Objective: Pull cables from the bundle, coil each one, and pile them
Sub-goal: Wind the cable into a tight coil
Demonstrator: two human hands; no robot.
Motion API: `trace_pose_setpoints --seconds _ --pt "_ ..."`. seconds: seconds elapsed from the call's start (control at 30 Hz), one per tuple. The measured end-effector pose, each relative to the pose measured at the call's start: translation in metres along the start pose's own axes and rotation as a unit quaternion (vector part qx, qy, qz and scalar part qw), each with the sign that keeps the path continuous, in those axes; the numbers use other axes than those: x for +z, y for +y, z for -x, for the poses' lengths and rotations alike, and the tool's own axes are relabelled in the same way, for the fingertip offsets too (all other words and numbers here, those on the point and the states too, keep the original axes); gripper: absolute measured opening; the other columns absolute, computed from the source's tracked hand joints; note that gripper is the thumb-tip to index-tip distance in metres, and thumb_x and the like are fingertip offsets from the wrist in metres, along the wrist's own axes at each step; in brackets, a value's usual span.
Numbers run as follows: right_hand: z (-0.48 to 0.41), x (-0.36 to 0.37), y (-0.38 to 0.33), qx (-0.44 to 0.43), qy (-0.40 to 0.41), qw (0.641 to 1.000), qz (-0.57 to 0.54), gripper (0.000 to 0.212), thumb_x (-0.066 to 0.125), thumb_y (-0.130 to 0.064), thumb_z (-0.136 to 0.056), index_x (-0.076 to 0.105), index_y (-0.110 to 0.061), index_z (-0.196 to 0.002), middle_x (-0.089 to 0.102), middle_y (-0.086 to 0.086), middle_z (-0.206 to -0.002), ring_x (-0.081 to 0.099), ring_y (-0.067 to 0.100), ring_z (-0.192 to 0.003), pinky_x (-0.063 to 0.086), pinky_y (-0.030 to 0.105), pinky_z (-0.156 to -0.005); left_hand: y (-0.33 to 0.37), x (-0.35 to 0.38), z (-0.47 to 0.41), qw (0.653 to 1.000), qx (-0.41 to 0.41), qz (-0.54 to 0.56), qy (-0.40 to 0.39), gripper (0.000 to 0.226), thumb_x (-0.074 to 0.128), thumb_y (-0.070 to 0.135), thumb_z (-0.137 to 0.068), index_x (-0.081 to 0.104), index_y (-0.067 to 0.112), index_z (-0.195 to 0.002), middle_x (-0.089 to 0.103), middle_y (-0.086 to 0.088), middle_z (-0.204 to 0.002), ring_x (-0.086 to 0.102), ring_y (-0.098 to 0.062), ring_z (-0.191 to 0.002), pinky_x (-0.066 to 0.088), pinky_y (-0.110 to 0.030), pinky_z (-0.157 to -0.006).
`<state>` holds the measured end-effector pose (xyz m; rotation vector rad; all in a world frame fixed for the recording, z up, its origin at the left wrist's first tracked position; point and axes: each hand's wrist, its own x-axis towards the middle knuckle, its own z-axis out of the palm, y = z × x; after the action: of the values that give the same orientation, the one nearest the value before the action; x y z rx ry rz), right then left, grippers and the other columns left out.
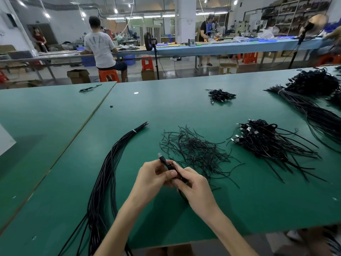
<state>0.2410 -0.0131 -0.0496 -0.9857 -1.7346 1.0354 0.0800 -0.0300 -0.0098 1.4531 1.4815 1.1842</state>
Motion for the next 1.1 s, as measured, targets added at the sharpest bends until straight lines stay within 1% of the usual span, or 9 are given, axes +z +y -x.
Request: trace_pose_setpoints --seconds 0.07,0.1,0.17,0.3,0.53,0.7,0.87,1.0,1.1 --pt "0.001 0.002 -0.001 -0.010 -0.006 0.999 0.032 0.054 0.060 0.003 -0.099 0.055 -0.022 -0.147 0.061 -0.006 -0.095 0.062 0.007 -0.089 0.051 0.019 -0.085 -0.001 0.002 0.001 1.000 -0.005 -0.018 -0.019 0.007 0.068 0.006 -0.097 0.071 0.002 -0.103 0.073 -0.023 -0.086 0.073 -0.036 -0.078 0.061 -0.044 -0.077" --pt "0.002 0.002 -0.002 -0.017 -0.012 0.999 0.048 0.054 0.058 0.003 -0.100 0.054 -0.021 -0.148 0.061 -0.003 -0.098 0.064 0.008 -0.094 0.053 0.020 -0.089 -0.001 0.003 0.001 0.999 -0.008 -0.026 -0.026 0.008 0.065 0.010 -0.100 0.071 0.005 -0.101 0.075 -0.017 -0.085 0.074 -0.033 -0.080 0.061 -0.043 -0.078" --pt "0.004 0.004 -0.004 -0.038 -0.020 0.995 0.085 0.052 0.055 0.002 -0.102 0.053 -0.021 -0.149 0.061 0.000 -0.102 0.064 0.009 -0.099 0.053 0.023 -0.095 -0.002 0.004 0.001 0.998 -0.014 -0.050 -0.028 0.016 0.060 0.017 -0.104 0.071 0.007 -0.099 0.077 -0.006 -0.080 0.076 -0.023 -0.077 0.061 -0.037 -0.076" --pt "0.006 0.005 -0.006 -0.048 -0.031 0.988 0.142 0.051 0.050 0.000 -0.104 0.044 -0.014 -0.153 0.055 -0.002 -0.109 0.057 0.006 -0.100 0.048 0.018 -0.099 -0.004 0.001 -0.001 0.996 -0.026 -0.082 -0.034 0.020 0.053 0.012 -0.106 0.070 0.002 -0.103 0.078 -0.005 -0.079 0.077 -0.018 -0.075 0.062 -0.039 -0.080" --pt "0.010 0.008 -0.005 -0.035 -0.068 0.976 0.204 0.056 0.040 -0.007 -0.109 0.022 -0.013 -0.162 0.041 -0.006 -0.120 0.056 0.011 -0.095 0.050 0.026 -0.091 -0.007 0.000 0.002 0.999 -0.006 -0.041 -0.010 0.020 0.051 0.002 -0.106 0.071 0.003 -0.103 0.078 -0.008 -0.080 0.077 -0.023 -0.074 0.061 -0.032 -0.076" --pt "0.011 0.010 -0.003 -0.022 -0.108 0.961 0.252 0.062 0.036 -0.005 -0.108 0.011 -0.015 -0.164 0.036 -0.006 -0.124 0.056 0.013 -0.090 0.050 0.025 -0.087 -0.014 0.010 0.007 0.997 0.019 -0.060 0.038 0.018 0.053 0.005 -0.105 0.070 0.006 -0.099 0.075 -0.002 -0.077 0.072 -0.008 -0.068 0.051 -0.013 -0.066" --pt "0.007 0.010 -0.003 -0.021 -0.101 0.962 0.252 0.056 0.032 -0.019 -0.112 0.011 -0.015 -0.164 0.036 -0.008 -0.118 0.053 0.011 -0.085 0.044 0.021 -0.077 -0.021 0.010 0.008 0.998 0.054 -0.038 0.014 0.019 0.051 0.004 -0.106 0.069 0.010 -0.109 0.075 -0.004 -0.089 0.071 -0.017 -0.077 0.058 -0.026 -0.074" --pt "0.009 0.009 -0.004 -0.021 -0.105 0.965 0.241 0.056 0.032 -0.019 -0.112 0.012 -0.013 -0.164 0.040 -0.006 -0.121 0.057 0.015 -0.092 0.052 0.032 -0.085 -0.023 0.002 0.008 0.999 0.042 0.012 -0.029 0.025 0.046 0.001 -0.107 0.069 0.011 -0.112 0.076 -0.006 -0.091 0.072 -0.023 -0.080 0.060 -0.032 -0.075" --pt "0.009 0.009 -0.004 -0.023 -0.094 0.966 0.241 0.056 0.032 -0.022 -0.112 0.012 -0.013 -0.163 0.039 -0.008 -0.117 0.055 0.012 -0.089 0.049 0.027 -0.082 -0.026 -0.004 0.005 0.997 0.010 0.056 -0.053 0.027 0.046 -0.003 -0.106 0.069 0.007 -0.115 0.076 -0.009 -0.092 0.073 -0.027 -0.081 0.060 -0.034 -0.074"
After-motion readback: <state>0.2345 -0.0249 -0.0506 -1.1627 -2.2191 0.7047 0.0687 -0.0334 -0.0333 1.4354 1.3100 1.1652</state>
